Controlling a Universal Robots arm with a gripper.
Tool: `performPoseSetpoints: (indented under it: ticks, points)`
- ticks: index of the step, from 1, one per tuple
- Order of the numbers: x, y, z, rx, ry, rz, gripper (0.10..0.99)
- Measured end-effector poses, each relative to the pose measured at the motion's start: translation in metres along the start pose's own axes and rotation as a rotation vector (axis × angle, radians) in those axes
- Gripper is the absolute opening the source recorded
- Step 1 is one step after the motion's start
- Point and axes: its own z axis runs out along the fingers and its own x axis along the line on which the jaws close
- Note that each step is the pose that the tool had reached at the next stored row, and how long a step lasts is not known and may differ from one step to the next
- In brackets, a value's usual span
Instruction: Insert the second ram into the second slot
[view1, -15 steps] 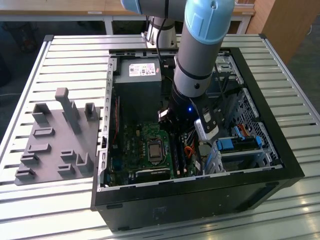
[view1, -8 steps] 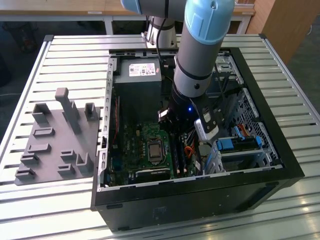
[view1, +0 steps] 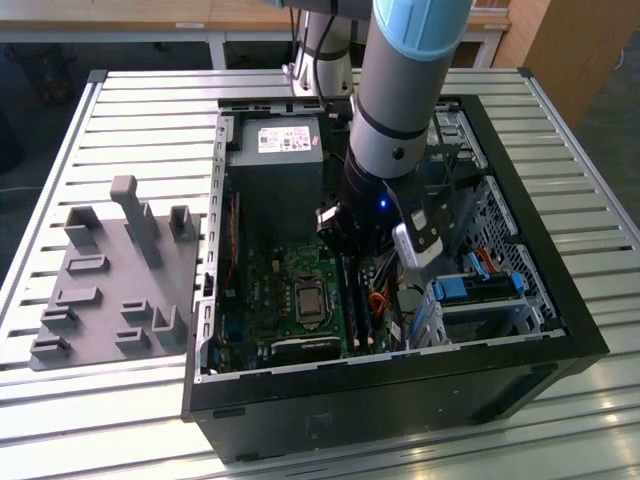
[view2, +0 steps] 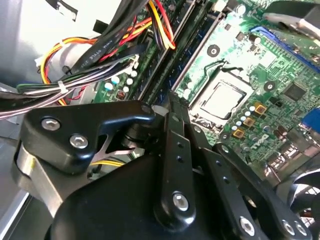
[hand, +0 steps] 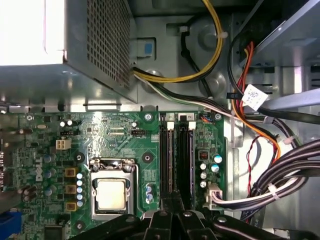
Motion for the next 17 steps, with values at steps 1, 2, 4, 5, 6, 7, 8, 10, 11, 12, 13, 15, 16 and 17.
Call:
performPoseSetpoints:
  ticks: [1,2,4,5,6,7,8,10,11,12,13,15,16,17]
  points:
    - [0.0001,0.0,-0.0011,0.0,0.0001,0.0,0.106]
    - [0.0002,0.0,-0.0026,0.0,0.0001,0.0,0.106]
    - [0.0006,0.0001,-0.0052,0.0,0.0,0.0,0.106]
    - [0.0009,0.0001,-0.0064,0.0,0.0001,0.0,0.106]
    - [0.001,0.0001,-0.0072,0.0,0.0,0.0,0.106]
    - [0.0012,0.0001,-0.0077,0.0,0.0001,0.0,0.106]
    - [0.0013,0.0002,-0.0079,0.0,-0.0001,0.0,0.106]
    - [0.0016,0.0002,-0.0112,0.0,0.0002,0.0,0.106]
    - [0.0016,0.0003,-0.0115,0.0,0.0,0.0,0.106]
    - [0.0017,0.0003,-0.0116,0.0,0.0,0.0,0.106]
    - [0.0017,0.0003,-0.0116,0.0,0.0,0.0,0.106]
    - [0.0017,0.0002,-0.0116,0.0,0.0,0.0,0.106]
    - [0.0017,0.0002,-0.0117,0.0,0.0,0.0,0.106]
    - [0.0018,0.0002,-0.0117,0.0,0.0,0.0,0.106]
